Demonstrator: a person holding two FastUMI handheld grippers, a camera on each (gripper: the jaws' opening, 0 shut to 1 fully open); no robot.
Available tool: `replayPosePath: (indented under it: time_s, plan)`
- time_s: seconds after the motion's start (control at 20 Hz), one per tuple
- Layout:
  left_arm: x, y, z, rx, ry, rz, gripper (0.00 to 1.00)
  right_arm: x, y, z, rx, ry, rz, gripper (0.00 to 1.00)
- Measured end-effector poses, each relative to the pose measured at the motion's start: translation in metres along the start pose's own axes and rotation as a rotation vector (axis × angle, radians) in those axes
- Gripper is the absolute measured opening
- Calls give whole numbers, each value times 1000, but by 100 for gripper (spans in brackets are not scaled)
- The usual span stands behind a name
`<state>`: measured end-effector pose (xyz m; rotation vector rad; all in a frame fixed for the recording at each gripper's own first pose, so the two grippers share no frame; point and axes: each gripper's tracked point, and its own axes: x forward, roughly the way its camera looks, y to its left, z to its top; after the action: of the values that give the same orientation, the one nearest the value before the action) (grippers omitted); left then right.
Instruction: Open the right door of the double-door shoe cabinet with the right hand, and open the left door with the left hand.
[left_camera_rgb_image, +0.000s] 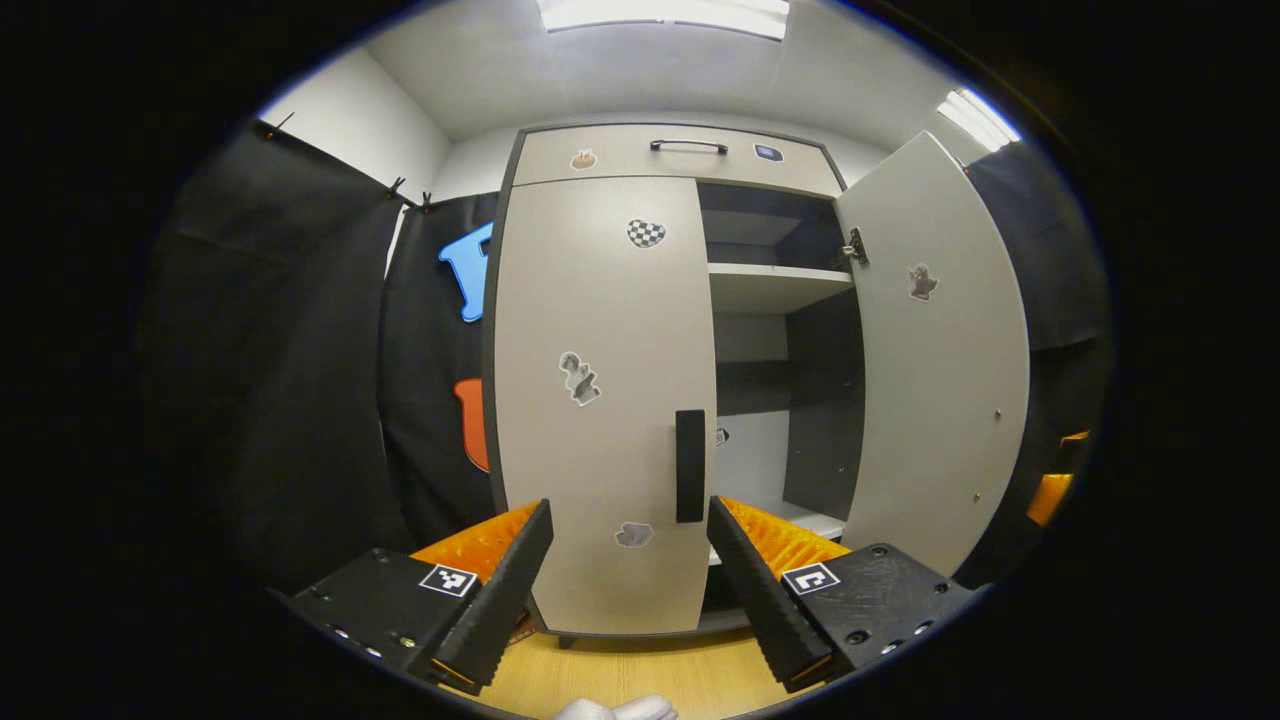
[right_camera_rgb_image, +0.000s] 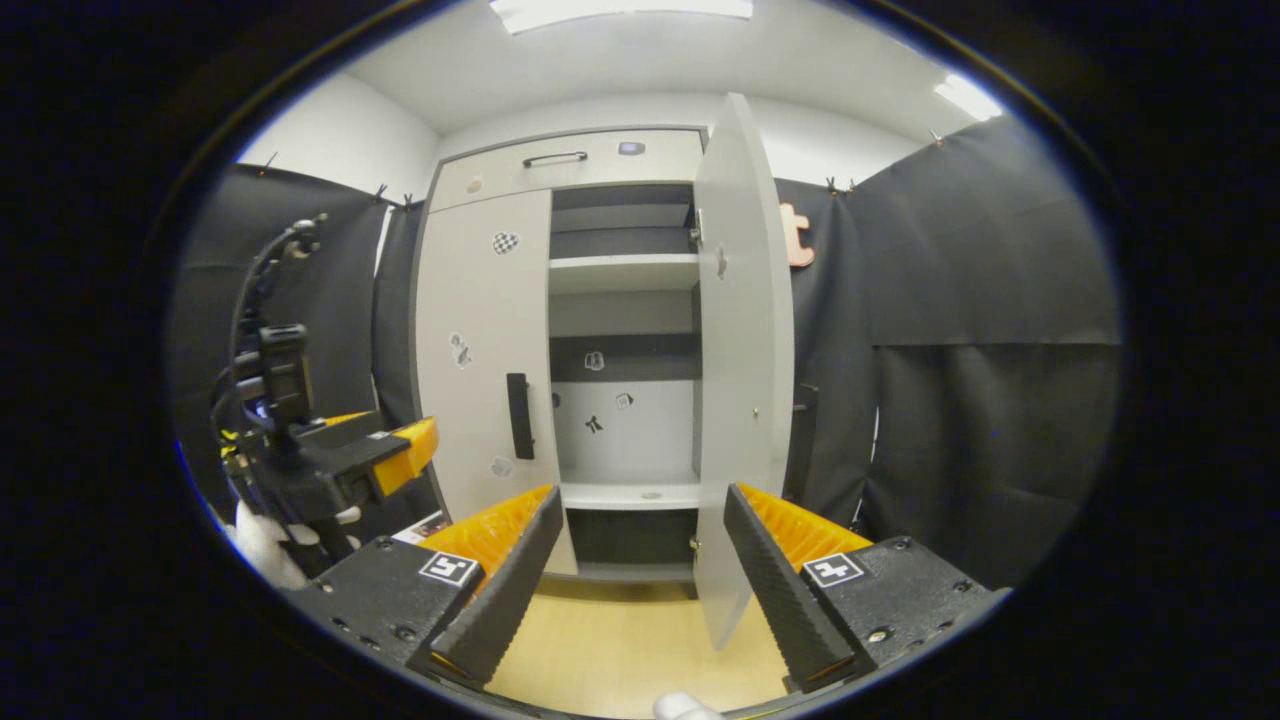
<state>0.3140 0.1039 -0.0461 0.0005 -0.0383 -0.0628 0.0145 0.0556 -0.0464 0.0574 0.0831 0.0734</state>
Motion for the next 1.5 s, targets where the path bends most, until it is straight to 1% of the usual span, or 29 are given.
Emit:
replayPosePath:
  time_s: [0.15, 0.3, 0.45, 0.65, 0.7, 0.9, 1.15, 1.4, 1.45, 1.5]
  plan:
    - [36, -15, -2, -9, -5, -16, 95, -2, -3, 1, -5, 6, -19, 100]
    - [71, -29, -6, 9, -12, -17, 94, -2, -5, 2, -14, 2, -42, 100]
    - [104, -35, -16, 16, 7, -2, 95, 0, -5, 2, -8, 8, -46, 100]
    - [136, -46, -32, -4, 36, -15, 95, 4, -4, 3, -17, 16, -48, 100]
    - [143, -45, -34, 9, 40, -7, 95, 7, -5, 3, -22, 18, -50, 100]
    - [161, -51, -38, 5, 47, -11, 96, 16, -4, 2, -24, 32, -50, 100]
    - [177, -49, -45, -2, 62, 1, 96, 25, -3, 0, -33, 46, -44, 100]
    - [176, -47, -47, 43, 58, 22, 95, 30, -6, -6, -39, 67, -47, 100]
    - [178, -46, -47, 41, 59, 19, 91, 32, -5, -7, -38, 71, -46, 100]
    - [178, -48, -47, 31, 67, 4, 84, 32, -4, -7, -36, 72, -44, 100]
